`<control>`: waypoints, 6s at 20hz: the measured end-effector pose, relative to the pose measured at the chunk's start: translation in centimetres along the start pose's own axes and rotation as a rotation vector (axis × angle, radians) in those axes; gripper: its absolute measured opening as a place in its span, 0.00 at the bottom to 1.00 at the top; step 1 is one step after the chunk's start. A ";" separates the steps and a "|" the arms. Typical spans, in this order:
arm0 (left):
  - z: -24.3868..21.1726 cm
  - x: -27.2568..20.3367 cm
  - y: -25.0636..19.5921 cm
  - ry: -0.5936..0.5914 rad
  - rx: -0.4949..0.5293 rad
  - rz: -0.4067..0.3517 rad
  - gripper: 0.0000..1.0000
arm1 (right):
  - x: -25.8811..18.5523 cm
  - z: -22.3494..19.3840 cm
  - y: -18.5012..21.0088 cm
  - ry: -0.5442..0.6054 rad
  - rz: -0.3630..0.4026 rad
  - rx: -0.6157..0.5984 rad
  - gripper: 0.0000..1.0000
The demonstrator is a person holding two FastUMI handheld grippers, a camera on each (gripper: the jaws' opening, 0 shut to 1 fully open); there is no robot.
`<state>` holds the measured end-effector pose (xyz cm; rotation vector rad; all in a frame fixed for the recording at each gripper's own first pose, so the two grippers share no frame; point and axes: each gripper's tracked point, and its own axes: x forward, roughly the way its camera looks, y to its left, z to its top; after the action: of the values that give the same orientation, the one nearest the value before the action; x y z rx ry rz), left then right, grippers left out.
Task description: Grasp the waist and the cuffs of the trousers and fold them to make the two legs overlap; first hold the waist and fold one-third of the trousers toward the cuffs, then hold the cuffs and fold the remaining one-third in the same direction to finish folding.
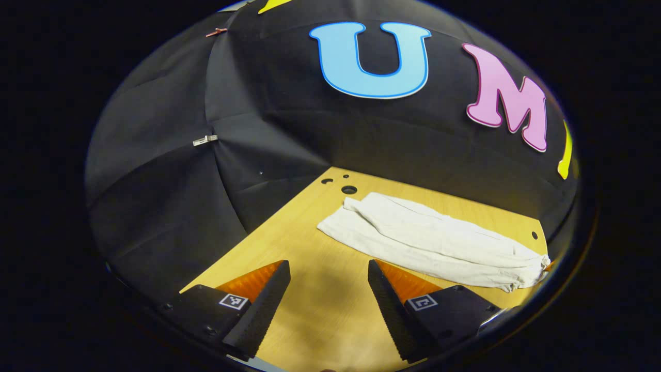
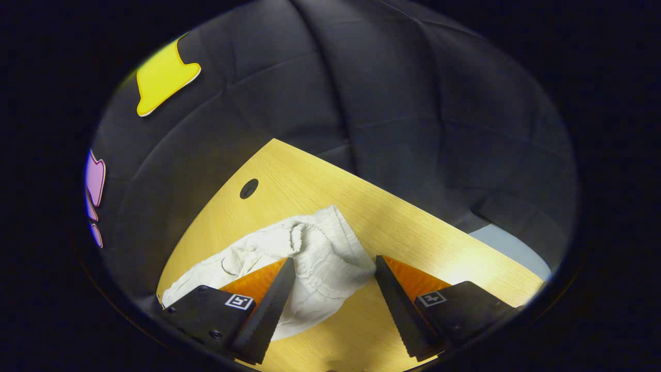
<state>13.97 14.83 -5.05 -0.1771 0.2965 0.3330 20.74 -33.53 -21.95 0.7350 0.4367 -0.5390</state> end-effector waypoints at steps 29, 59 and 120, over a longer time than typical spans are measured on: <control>-3.5 -1.6 -3.8 0.053 0.003 -0.096 0.96 | -8.0 6.9 12.6 -0.230 0.149 -0.474 0.17; -1.7 1.2 2.4 0.085 -0.135 0.021 0.96 | -10.1 -20.4 34.2 0.038 0.600 -0.775 0.83; 9.8 15.5 -15.4 -0.013 0.188 -0.450 0.05 | -34.0 -14.2 7.0 -0.253 0.103 -0.594 0.98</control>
<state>35.80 7.23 1.18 -0.0530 0.2650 -0.1393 -4.17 -8.56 -9.15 0.1142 0.2965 -0.3694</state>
